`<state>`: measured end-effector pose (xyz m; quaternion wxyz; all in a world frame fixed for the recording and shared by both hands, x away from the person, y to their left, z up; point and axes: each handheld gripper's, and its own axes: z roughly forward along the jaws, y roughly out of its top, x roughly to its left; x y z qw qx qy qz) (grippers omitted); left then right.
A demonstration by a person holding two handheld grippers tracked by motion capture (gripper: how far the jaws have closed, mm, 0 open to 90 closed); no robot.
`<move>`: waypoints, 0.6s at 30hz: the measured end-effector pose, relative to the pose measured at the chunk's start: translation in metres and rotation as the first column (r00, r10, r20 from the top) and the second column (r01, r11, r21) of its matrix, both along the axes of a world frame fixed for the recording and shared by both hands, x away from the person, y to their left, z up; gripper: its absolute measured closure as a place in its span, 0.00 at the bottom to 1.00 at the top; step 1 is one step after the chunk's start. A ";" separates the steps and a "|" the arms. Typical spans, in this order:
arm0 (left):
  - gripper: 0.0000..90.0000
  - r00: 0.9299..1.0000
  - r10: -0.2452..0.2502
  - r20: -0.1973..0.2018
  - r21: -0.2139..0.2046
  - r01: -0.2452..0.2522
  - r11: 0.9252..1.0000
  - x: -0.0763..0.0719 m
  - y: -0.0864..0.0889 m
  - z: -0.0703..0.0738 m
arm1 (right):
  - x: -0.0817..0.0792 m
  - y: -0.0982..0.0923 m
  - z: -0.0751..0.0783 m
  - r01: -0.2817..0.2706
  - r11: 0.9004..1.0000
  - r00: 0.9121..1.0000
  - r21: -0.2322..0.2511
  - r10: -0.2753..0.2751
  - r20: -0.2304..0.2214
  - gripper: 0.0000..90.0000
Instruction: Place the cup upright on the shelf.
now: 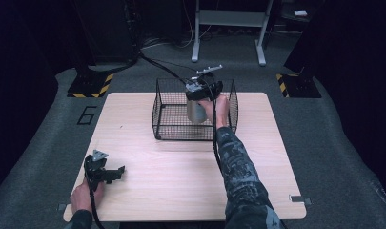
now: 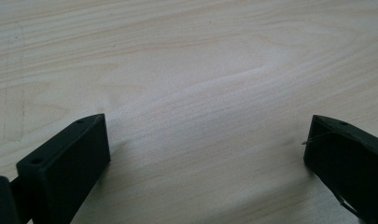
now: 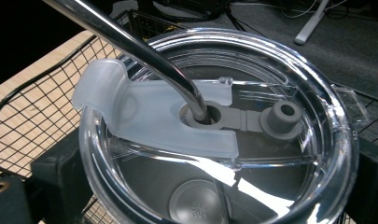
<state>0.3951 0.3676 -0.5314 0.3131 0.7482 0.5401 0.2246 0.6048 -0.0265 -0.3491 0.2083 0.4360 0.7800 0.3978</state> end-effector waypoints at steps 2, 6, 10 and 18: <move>0.00 1.000 0.000 0.000 0.000 0.000 1.000 0.000 0.000 0.000 | 0.001 0.001 -0.002 0.007 1.000 1.000 0.003 -0.007 -0.013 0.04; 0.00 1.000 0.000 0.001 0.000 0.000 1.000 0.000 0.000 0.000 | 0.003 0.001 -0.009 0.006 1.000 1.000 -0.009 -0.006 -0.012 0.04; 0.00 1.000 -0.001 0.004 0.002 0.001 1.000 0.000 0.000 0.000 | 0.006 0.001 -0.016 0.018 1.000 0.999 -0.014 -0.019 -0.026 0.04; 0.00 1.000 0.004 0.018 -0.002 -0.004 1.000 0.001 0.000 -0.001 | 0.012 0.001 -0.031 0.019 1.000 0.999 -0.015 -0.020 -0.043 0.04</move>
